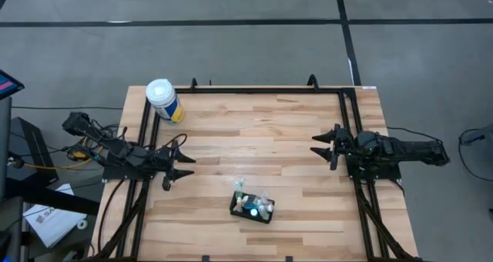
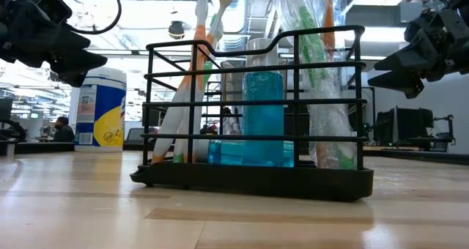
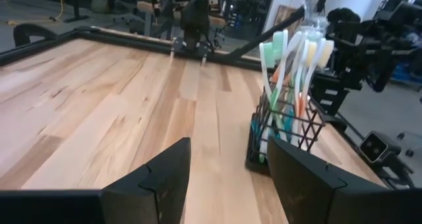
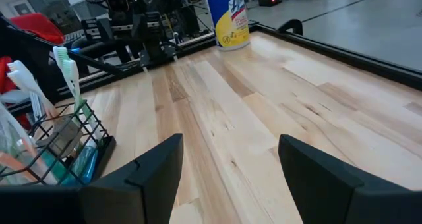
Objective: Pick & Place toothbrushing station
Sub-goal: Return to Home Position
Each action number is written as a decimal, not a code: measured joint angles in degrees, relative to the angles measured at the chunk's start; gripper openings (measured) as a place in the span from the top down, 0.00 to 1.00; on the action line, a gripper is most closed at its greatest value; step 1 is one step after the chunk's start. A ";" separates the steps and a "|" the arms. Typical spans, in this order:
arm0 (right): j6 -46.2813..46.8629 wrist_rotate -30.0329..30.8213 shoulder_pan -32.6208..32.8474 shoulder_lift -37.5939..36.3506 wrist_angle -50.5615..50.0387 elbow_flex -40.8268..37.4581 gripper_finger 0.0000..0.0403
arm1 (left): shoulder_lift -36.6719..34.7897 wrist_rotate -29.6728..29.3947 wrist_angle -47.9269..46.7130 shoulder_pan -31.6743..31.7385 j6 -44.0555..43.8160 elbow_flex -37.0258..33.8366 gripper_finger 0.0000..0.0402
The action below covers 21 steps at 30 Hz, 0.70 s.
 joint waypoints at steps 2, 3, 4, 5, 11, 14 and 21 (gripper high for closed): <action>0.00 0.00 0.00 0.00 0.01 -0.01 0.41 | 0.63 0.01 0.05 0.00 0.00 0.00 0.51; 0.00 0.00 0.00 0.00 0.01 -0.01 0.41 | 0.94 -0.01 0.09 0.00 0.00 0.00 0.51; 0.00 0.00 0.00 0.00 0.01 -0.02 0.41 | 1.24 -0.03 0.10 0.00 0.00 0.00 0.51; 0.00 0.00 0.00 0.00 0.01 -0.02 0.41 | 1.50 -0.02 0.10 0.00 0.00 0.00 0.51; 0.00 0.02 -0.02 0.00 -0.01 -0.02 0.41 | -3.97 0.05 0.16 0.18 0.00 -0.02 0.51; 0.00 0.09 0.05 -0.39 0.25 -0.04 0.41 | -11.23 -0.02 0.64 0.50 0.00 -0.02 0.51; 0.00 0.03 0.78 -0.42 0.42 -0.09 0.41 | -13.48 -0.80 6.40 0.28 0.00 -0.02 0.51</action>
